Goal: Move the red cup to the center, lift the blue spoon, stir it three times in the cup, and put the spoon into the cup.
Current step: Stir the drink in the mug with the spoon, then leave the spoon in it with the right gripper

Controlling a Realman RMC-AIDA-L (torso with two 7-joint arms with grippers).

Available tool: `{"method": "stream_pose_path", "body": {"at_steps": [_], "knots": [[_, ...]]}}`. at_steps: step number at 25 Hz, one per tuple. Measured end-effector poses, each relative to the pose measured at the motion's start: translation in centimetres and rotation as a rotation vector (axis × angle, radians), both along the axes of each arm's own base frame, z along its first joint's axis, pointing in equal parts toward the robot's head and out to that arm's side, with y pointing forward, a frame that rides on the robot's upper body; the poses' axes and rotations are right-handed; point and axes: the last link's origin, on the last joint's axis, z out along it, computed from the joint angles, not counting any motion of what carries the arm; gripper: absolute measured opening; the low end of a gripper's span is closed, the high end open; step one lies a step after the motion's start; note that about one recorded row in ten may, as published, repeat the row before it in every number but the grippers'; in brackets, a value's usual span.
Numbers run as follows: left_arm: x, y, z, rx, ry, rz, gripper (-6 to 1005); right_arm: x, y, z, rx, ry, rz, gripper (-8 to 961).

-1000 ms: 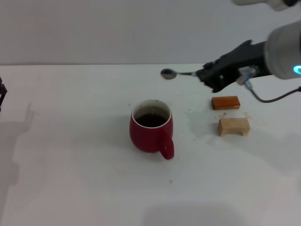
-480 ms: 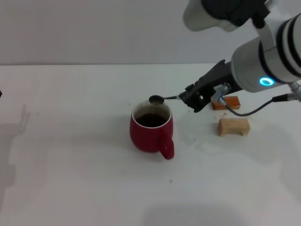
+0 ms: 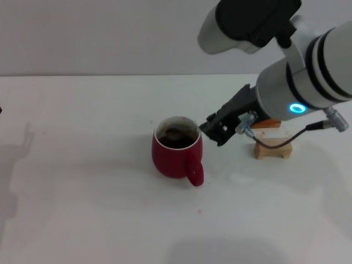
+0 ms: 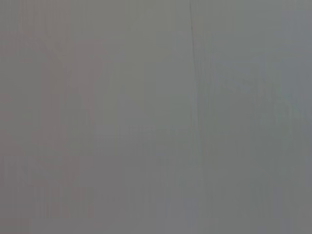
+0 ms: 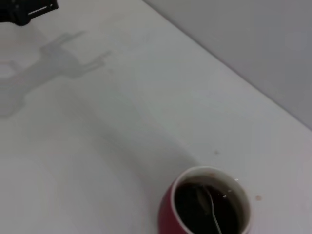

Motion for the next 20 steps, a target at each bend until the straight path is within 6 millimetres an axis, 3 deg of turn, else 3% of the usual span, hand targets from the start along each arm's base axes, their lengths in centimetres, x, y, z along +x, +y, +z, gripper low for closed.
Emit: {"method": "stream_pose_path", "body": {"at_steps": [9,20], "knots": [[0.0,-0.1,0.0,0.001,0.0,0.001,827,0.6,0.3,-1.4,-0.038,-0.014,-0.02,124],[-0.2,-0.3,0.0,0.001,0.001,0.007,827,1.0,2.0,-2.8,-0.048,-0.017,-0.015,124]]}}
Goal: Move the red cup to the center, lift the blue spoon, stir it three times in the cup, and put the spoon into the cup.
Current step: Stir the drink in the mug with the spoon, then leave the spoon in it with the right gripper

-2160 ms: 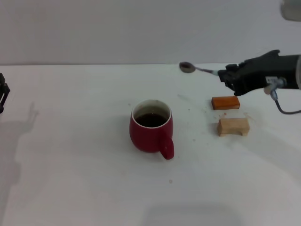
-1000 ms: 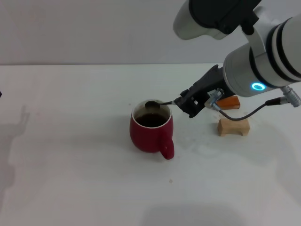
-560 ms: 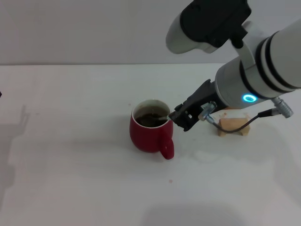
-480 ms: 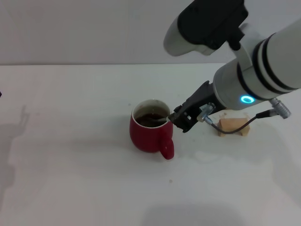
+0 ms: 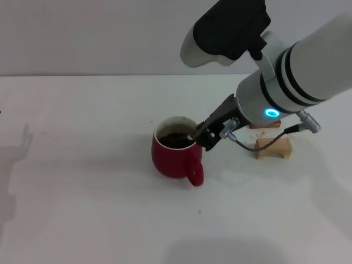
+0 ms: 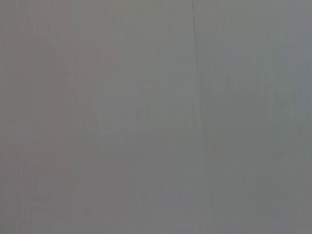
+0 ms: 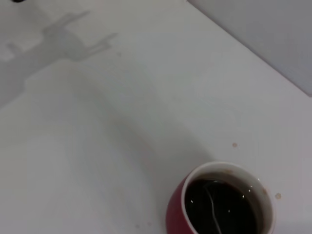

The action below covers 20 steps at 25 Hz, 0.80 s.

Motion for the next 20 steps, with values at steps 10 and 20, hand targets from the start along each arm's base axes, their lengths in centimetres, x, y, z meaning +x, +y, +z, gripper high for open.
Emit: {"method": "stream_pose_path", "body": {"at_steps": [10,20], "knots": [[-0.2,0.0,0.1,0.001,0.006,0.005,827,0.7,1.3,0.8,0.032,0.01,-0.02,124],[-0.1,0.2,0.1,-0.004,0.006,0.007,827,1.5,0.9,1.3,0.023,-0.003,-0.045,125]]}}
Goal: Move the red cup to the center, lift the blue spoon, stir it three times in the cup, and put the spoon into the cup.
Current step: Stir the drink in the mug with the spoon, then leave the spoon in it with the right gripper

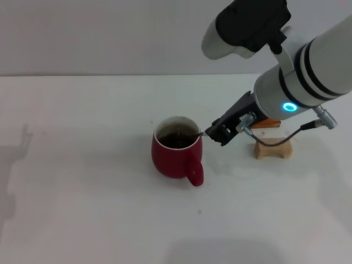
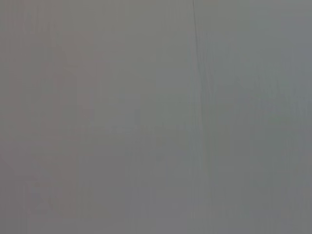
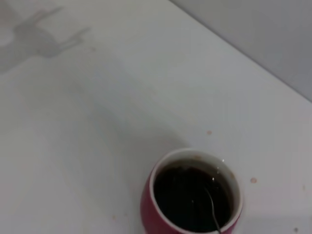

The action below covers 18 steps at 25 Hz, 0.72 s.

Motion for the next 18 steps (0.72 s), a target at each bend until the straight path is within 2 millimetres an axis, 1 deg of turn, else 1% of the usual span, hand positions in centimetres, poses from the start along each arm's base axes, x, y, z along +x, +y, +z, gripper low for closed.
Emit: {"method": "stream_pose_path", "body": {"at_steps": [5,10,14,18], "knots": [[0.0,0.1,0.0,-0.002,-0.001,0.001,827,-0.2,-0.7,-0.1,-0.015,-0.002,0.007,125],[0.1,0.1,-0.1,-0.001,-0.003,-0.001,827,-0.6,-1.4,-0.9,-0.038,-0.014,0.034,124],[0.1,0.0,-0.1,0.001,-0.004,-0.003,827,-1.0,-1.2,-1.5,-0.035,-0.009,0.057,124],[0.1,-0.1,-0.1,0.003,-0.005,-0.004,827,-1.3,-0.5,-1.9,-0.023,0.0,0.069,124]]}}
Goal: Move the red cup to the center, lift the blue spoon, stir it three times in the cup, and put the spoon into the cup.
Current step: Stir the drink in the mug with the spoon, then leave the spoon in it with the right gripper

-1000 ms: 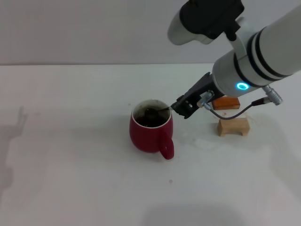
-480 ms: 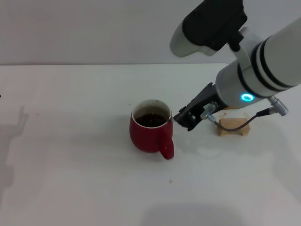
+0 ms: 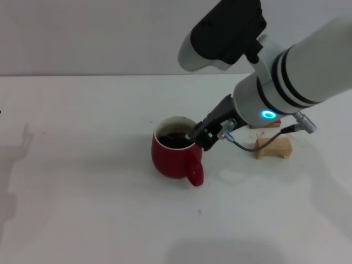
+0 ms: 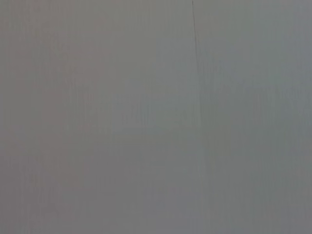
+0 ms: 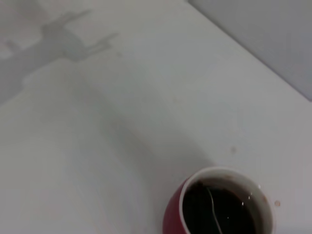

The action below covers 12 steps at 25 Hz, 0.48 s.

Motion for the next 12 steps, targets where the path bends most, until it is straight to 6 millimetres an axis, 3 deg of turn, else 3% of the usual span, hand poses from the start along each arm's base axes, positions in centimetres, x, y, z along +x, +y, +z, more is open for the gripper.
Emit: {"method": "stream_pose_path", "body": {"at_steps": [12], "knots": [[-0.1,-0.1,0.0,-0.001,-0.002,0.003,827,0.9,1.3,0.4,0.049,-0.028,-0.004,124]]}}
